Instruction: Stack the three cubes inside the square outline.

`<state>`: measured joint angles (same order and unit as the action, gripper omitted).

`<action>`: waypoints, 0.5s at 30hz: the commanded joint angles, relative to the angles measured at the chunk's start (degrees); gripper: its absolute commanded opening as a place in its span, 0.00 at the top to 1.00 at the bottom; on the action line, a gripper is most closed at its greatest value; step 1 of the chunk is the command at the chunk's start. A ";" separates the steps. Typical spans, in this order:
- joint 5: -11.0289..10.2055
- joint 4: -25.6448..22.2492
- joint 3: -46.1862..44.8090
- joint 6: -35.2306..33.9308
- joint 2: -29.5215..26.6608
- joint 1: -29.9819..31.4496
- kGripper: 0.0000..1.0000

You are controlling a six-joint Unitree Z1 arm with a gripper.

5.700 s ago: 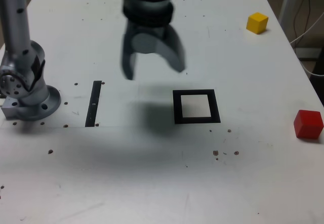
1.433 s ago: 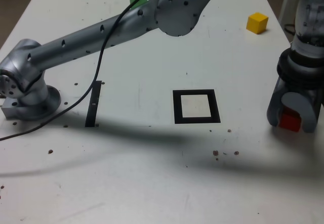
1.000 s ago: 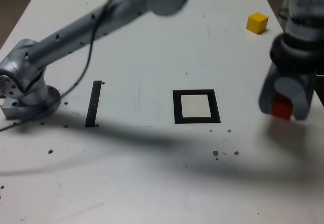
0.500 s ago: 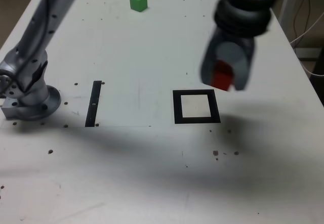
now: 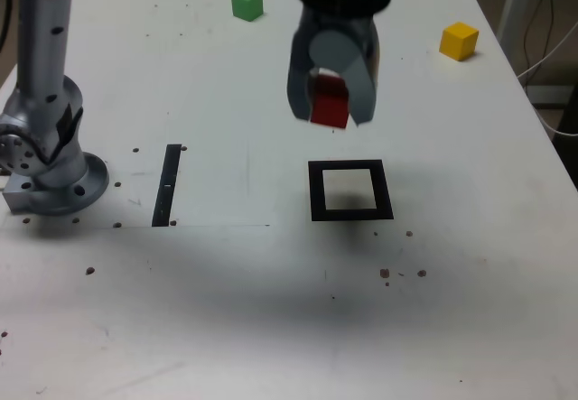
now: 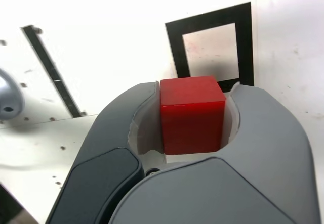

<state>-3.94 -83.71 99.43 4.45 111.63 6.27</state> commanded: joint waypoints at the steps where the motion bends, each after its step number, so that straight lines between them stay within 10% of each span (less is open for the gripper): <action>1: 0.65 1.57 -1.10 0.02 0.35 -0.22 0.71; 15: 1.84 18.47 -15.14 -9.58 -0.76 -0.38 0.71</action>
<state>-2.08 -65.58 84.54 -4.89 111.48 5.98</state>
